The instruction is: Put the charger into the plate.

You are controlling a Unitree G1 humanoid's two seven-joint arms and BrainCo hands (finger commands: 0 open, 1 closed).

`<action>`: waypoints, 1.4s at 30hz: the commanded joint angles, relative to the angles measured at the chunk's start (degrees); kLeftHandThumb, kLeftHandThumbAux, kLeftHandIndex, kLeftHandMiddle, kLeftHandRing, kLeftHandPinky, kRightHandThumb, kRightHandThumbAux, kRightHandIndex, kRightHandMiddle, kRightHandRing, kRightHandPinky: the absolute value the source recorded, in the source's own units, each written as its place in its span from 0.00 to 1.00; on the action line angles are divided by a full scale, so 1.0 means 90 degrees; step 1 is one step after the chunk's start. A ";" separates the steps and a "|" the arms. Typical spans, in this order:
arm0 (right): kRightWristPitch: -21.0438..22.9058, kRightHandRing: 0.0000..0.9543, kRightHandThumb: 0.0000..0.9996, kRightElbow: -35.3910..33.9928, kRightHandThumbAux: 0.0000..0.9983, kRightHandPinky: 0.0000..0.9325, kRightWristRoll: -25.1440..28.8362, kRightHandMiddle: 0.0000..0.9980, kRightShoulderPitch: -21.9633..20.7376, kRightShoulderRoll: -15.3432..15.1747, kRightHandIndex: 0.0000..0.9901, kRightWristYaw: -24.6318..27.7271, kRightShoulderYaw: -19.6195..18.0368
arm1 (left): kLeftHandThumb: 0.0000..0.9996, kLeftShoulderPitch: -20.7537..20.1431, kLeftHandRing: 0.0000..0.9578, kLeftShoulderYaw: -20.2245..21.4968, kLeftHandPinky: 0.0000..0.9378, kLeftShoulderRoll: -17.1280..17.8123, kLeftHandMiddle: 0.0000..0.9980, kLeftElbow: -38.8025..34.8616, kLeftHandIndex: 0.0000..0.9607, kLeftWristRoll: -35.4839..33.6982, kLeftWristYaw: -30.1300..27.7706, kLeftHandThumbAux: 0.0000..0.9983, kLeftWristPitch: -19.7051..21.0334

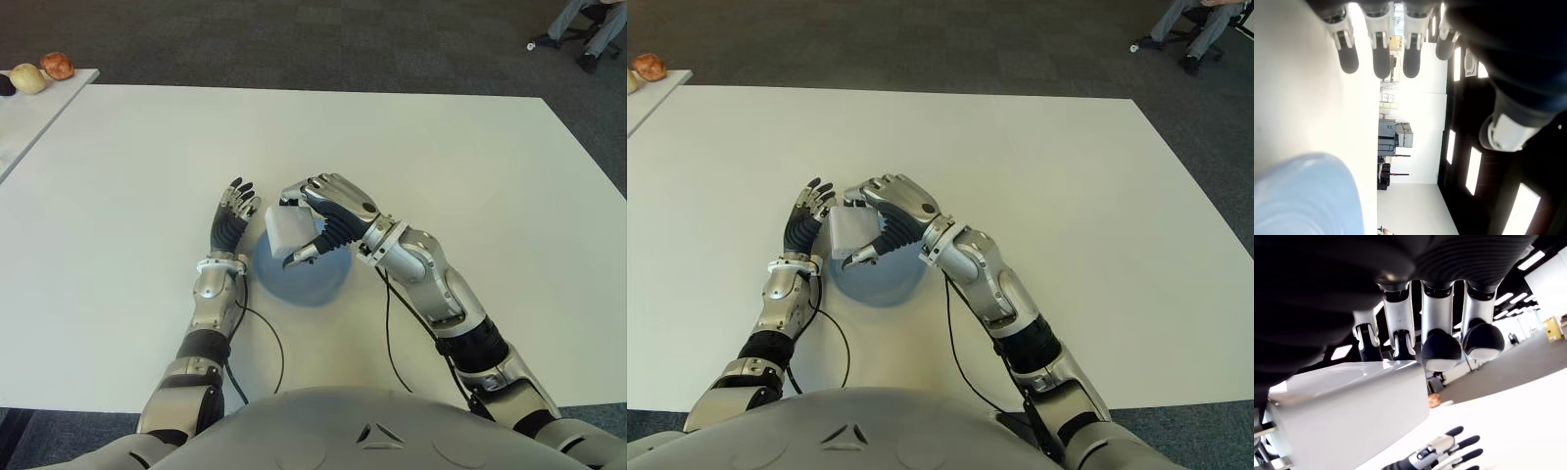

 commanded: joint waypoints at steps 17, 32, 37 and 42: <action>0.0007 0.90 0.75 0.0773 0.71 0.91 -0.0154 0.87 0.0262 0.0124 0.45 -0.0525 0.0088 | 0.00 0.0239 0.15 0.0134 0.16 -0.0163 0.15 0.0199 0.09 -0.0178 -0.0135 0.56 0.0574; -0.0130 0.89 0.75 0.1362 0.71 0.90 -0.0122 0.87 0.0186 0.0185 0.45 -0.0792 0.0165 | 0.00 0.0257 0.16 0.0123 0.16 -0.0135 0.16 0.0154 0.09 -0.0164 -0.0149 0.55 0.0644; -0.0213 0.89 0.75 0.1545 0.71 0.90 -0.0138 0.86 0.0165 0.0184 0.45 -0.0953 0.0175 | 0.00 0.0262 0.17 0.0121 0.18 -0.0120 0.17 0.0143 0.08 -0.0172 -0.0178 0.54 0.0665; -0.0269 0.89 0.75 0.1664 0.71 0.91 -0.0160 0.87 0.0154 0.0203 0.45 -0.1117 0.0181 | 0.00 0.0269 0.17 0.0129 0.18 -0.0105 0.18 0.0132 0.09 -0.0163 -0.0173 0.54 0.0694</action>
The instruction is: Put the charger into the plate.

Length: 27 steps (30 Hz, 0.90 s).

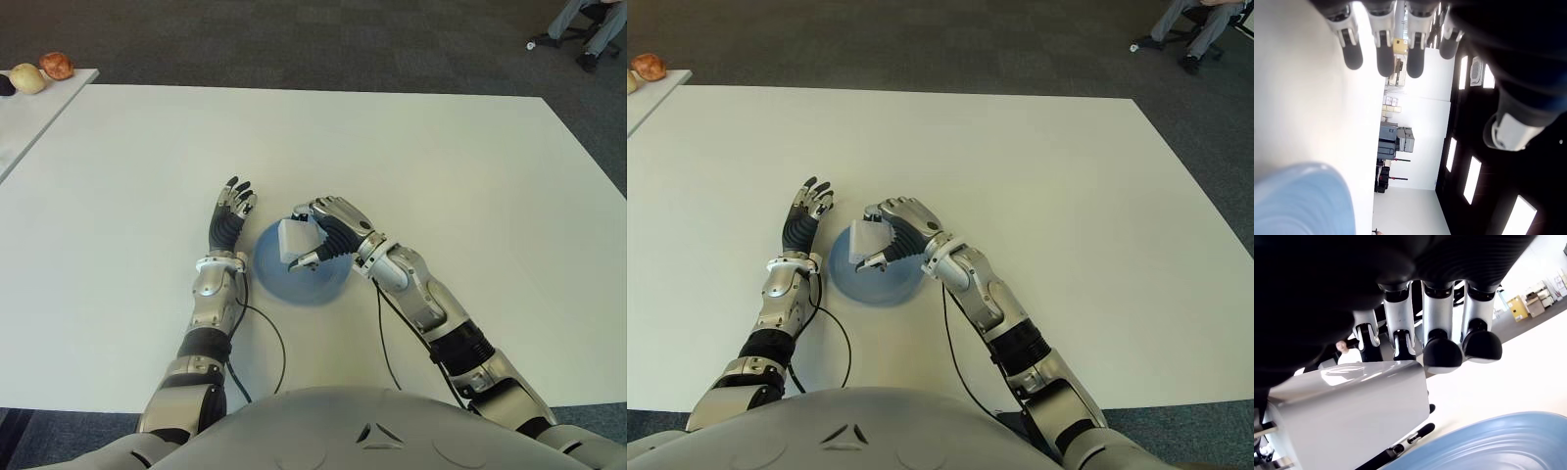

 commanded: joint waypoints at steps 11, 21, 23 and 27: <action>-0.0157 0.90 0.75 0.0400 0.71 0.93 -0.0120 0.87 -0.0111 -0.0005 0.45 -0.0415 0.0033 | 0.00 0.0323 0.17 0.0015 0.18 -0.0007 0.18 0.0249 0.09 -0.0035 -0.0140 0.54 0.0345; -0.0319 0.91 0.75 0.0753 0.71 0.93 -0.0164 0.88 -0.0223 -0.0043 0.45 -0.0642 0.0033 | 0.00 0.0351 0.18 0.0052 0.19 -0.0031 0.19 0.0197 0.10 -0.0094 -0.0203 0.57 0.0391; -0.0359 0.91 0.75 0.0818 0.71 0.93 -0.0163 0.88 -0.0236 -0.0050 0.45 -0.0692 0.0029 | 0.00 0.0364 0.18 0.0055 0.19 -0.0037 0.19 0.0180 0.10 -0.0082 -0.0185 0.57 0.0396; -0.0425 0.91 0.75 0.0927 0.71 0.93 -0.0197 0.88 -0.0266 -0.0046 0.45 -0.0819 0.0034 | 0.00 0.0371 0.18 0.0055 0.19 -0.0034 0.19 0.0177 0.10 -0.0056 -0.0170 0.57 0.0398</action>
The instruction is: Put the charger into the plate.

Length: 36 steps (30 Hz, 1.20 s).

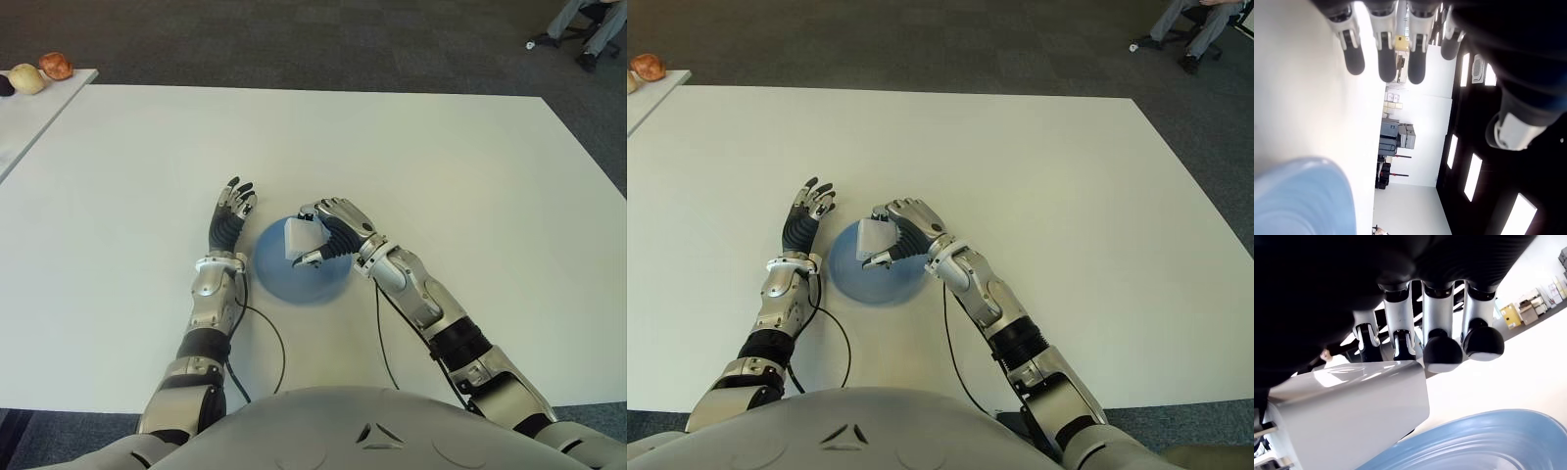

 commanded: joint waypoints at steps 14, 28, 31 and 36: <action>-0.0799 0.74 0.83 0.0724 0.68 0.71 -0.0246 0.61 -0.0333 -0.0056 0.41 -0.0963 0.0059 | 0.00 0.0357 0.18 -0.0042 0.19 -0.0003 0.18 0.0225 0.10 0.0071 -0.0042 0.55 0.0253; -0.0643 0.02 0.37 0.0681 0.28 0.03 -0.1059 0.02 -0.0492 -0.0335 0.02 -0.1119 0.0245 | 0.00 0.0416 0.19 -0.0007 0.22 -0.0029 0.18 0.0126 0.11 -0.0049 -0.0138 0.60 0.0305; -0.0685 0.01 0.33 0.0661 0.25 0.01 -0.0928 0.01 -0.0486 -0.0347 0.01 -0.0926 0.0232 | 0.00 0.0425 0.19 0.0000 0.21 -0.0036 0.17 0.0105 0.12 -0.0040 -0.0125 0.61 0.0296; -0.0815 0.00 0.30 0.0638 0.21 0.00 -0.0728 0.00 -0.0488 -0.0389 0.00 -0.0728 0.0210 | 0.00 0.0440 0.17 -0.0011 0.19 -0.0037 0.16 0.0077 0.12 -0.0023 -0.0140 0.62 0.0267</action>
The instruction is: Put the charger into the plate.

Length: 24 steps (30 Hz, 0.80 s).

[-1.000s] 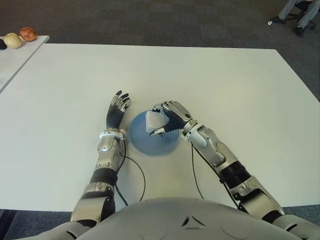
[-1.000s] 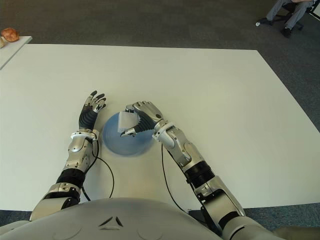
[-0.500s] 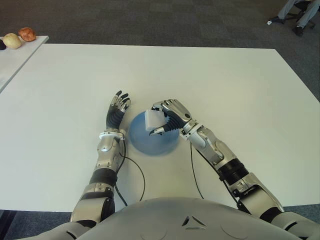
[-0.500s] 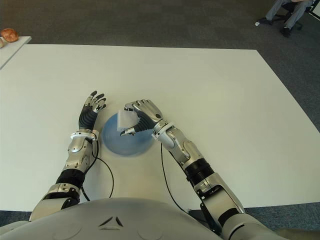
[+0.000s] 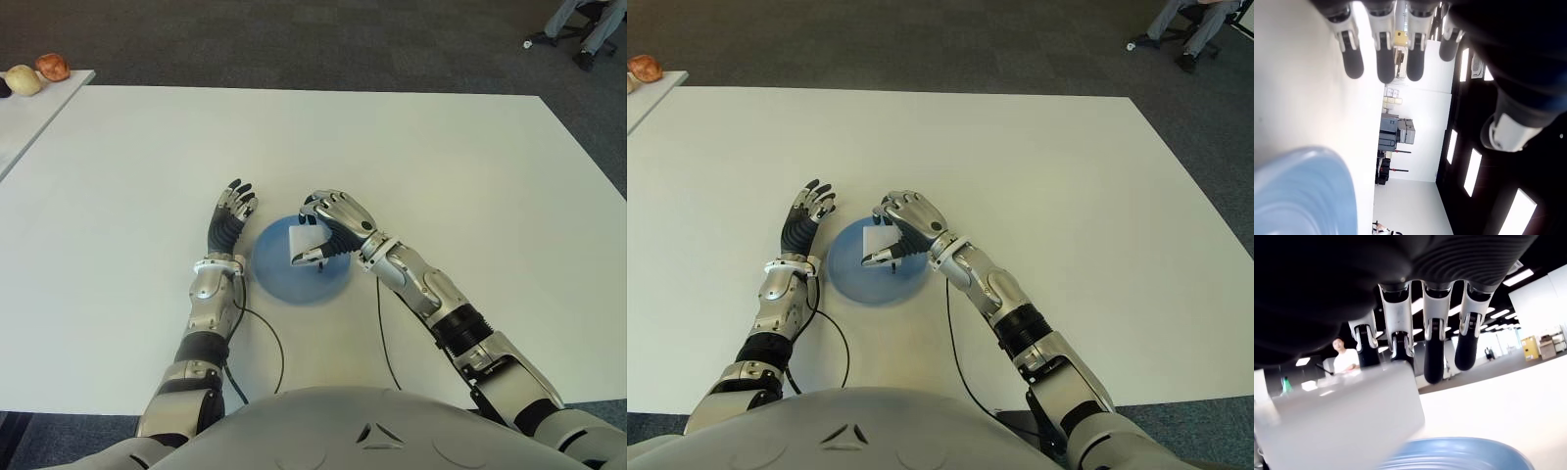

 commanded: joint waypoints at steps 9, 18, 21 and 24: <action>-0.0174 0.00 0.29 -0.0138 0.16 0.00 0.0451 0.00 -0.0016 -0.0131 0.00 0.0511 -0.0049 | 0.00 0.0322 0.17 0.0012 0.19 -0.0075 0.16 0.0198 0.12 -0.0039 -0.0053 0.63 0.0238; -0.0169 0.00 0.29 -0.0263 0.14 0.00 0.0720 0.00 0.0003 -0.0173 0.00 0.0865 -0.0094 | 0.00 0.0345 0.16 -0.0018 0.18 -0.0078 0.16 0.0149 0.12 0.0016 0.0001 0.64 0.0264; -0.0170 0.00 0.30 -0.0290 0.14 0.00 0.0780 0.00 0.0012 -0.0171 0.00 0.0904 -0.0112 | 0.00 0.0347 0.17 -0.0026 0.19 -0.0077 0.16 0.0138 0.12 0.0026 0.0011 0.64 0.0281; -0.0158 0.00 0.30 -0.0305 0.14 0.00 0.0821 0.00 0.0026 -0.0162 0.00 0.0921 -0.0125 | 0.00 0.0356 0.16 -0.0039 0.18 -0.0071 0.16 0.0122 0.12 0.0037 0.0007 0.64 0.0287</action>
